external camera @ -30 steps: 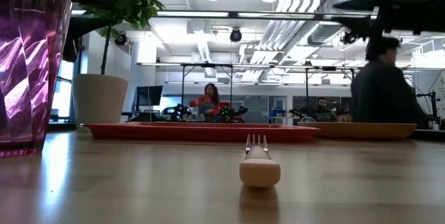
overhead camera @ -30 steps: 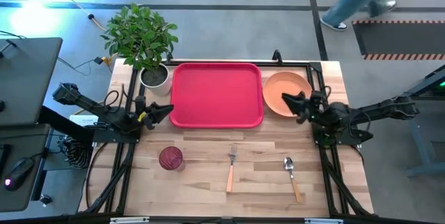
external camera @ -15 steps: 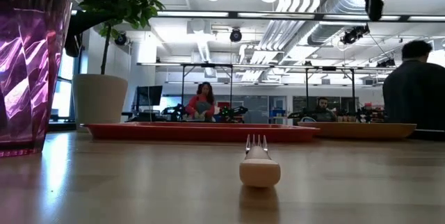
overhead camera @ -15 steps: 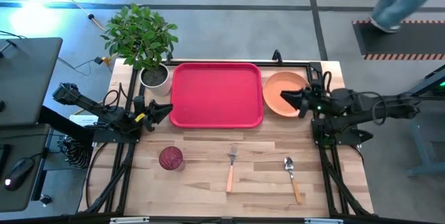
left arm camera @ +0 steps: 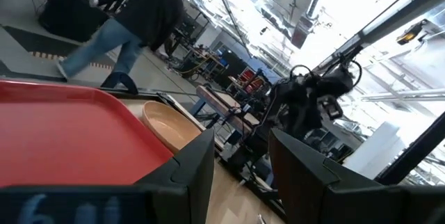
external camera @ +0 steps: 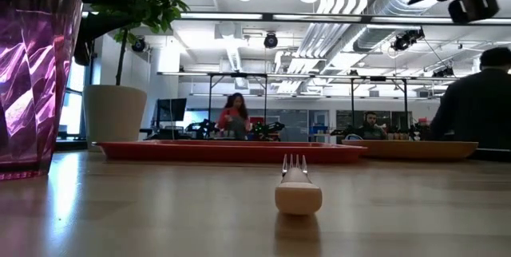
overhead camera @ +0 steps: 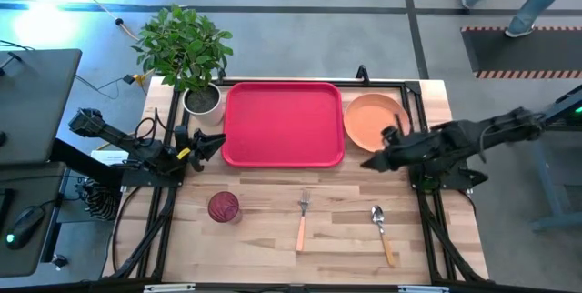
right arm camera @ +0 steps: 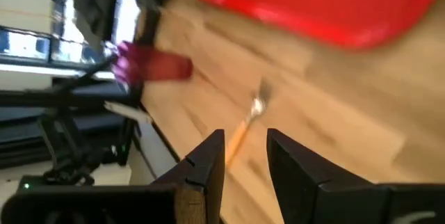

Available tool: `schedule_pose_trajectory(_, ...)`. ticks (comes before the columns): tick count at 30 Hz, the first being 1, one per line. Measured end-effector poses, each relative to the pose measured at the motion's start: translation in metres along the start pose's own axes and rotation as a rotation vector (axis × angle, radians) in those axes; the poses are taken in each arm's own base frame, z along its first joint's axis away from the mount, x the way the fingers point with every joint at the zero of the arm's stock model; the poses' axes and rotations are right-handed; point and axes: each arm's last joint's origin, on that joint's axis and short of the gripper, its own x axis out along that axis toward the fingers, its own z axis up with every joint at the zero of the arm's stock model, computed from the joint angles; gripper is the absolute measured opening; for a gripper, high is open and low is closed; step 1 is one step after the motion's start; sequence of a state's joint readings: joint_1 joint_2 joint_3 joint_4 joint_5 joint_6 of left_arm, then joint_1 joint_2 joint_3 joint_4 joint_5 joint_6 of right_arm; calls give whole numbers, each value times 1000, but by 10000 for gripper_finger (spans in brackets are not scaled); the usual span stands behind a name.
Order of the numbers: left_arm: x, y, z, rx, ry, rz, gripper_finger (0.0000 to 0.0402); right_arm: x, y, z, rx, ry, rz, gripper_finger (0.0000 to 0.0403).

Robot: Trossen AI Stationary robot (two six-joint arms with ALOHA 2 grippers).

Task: Pick and place plate/cup/fork/spoon on tray
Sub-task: Put the yellow spoon on the red tray

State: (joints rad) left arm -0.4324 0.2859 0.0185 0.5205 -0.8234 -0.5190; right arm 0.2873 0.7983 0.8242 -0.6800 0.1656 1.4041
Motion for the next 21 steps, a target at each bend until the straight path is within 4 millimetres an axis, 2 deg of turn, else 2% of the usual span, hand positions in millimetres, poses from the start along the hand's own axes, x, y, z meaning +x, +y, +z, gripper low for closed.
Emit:
schedule_pose_trajectory(6,0,0,0,4,3,4,129,26,0,-23,106,170,-135,99)
schedule_pose_trajectory(12,0,0,-1,6,4,5,129,43,-5,-48,209,310,-309,99)
schedule_pose_trajectory(21,0,1,0,6,-5,19,129,60,-12,-85,251,362,-479,99)
